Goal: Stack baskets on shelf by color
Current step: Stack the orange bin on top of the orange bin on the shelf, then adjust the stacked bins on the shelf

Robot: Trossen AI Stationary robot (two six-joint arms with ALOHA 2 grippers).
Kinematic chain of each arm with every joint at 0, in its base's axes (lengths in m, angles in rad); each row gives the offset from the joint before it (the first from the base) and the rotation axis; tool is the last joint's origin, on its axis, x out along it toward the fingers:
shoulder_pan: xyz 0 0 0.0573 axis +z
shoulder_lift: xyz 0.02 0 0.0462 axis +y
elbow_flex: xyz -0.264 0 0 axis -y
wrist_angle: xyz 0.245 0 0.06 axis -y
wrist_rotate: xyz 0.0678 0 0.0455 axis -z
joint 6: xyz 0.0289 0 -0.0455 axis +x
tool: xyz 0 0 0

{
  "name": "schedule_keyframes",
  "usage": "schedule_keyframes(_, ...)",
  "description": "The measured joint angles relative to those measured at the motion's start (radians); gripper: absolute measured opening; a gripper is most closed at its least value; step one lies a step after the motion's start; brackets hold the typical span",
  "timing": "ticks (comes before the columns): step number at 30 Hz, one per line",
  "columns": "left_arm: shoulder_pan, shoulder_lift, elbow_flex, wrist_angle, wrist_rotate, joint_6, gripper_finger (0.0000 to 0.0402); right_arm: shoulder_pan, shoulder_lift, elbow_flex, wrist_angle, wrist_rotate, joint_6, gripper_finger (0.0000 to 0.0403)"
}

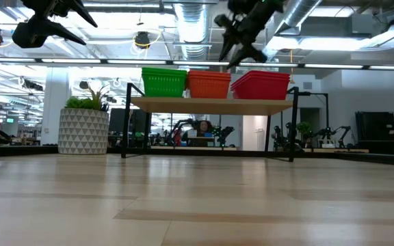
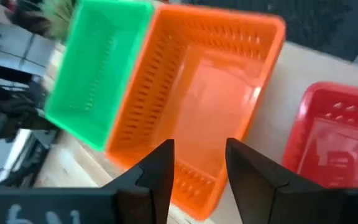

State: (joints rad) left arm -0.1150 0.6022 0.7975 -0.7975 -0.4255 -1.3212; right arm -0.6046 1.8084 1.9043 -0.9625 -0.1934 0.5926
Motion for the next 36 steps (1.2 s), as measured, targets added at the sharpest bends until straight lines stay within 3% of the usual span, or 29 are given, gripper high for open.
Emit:
schedule_keyframes(5,0.000,0.000,0.000,0.000,0.000,0.000,0.0183,0.000,-0.058,0.000,-0.074,0.052,-0.058,0.0162)
schedule_keyframes(10,0.000,0.000,0.000,0.000,0.000,0.000,0.0183,0.016,-0.100,0.002,-0.239,0.282,-0.089,0.0150)
schedule_keyframes(12,0.000,0.000,0.000,0.000,0.000,-0.003,0.0183,0.016,-0.094,0.000,-0.291,0.326,-0.107,0.0144)
schedule_keyframes(21,0.000,0.000,0.000,0.000,0.000,-0.011,0.0183,0.088,-0.055,-0.001,-0.460,0.381,-0.134,0.0127)
schedule_keyframes(36,0.000,0.000,0.000,0.000,0.000,-0.015,0.0183,0.137,-0.053,-0.012,-0.413,0.402,-0.124,0.0120)
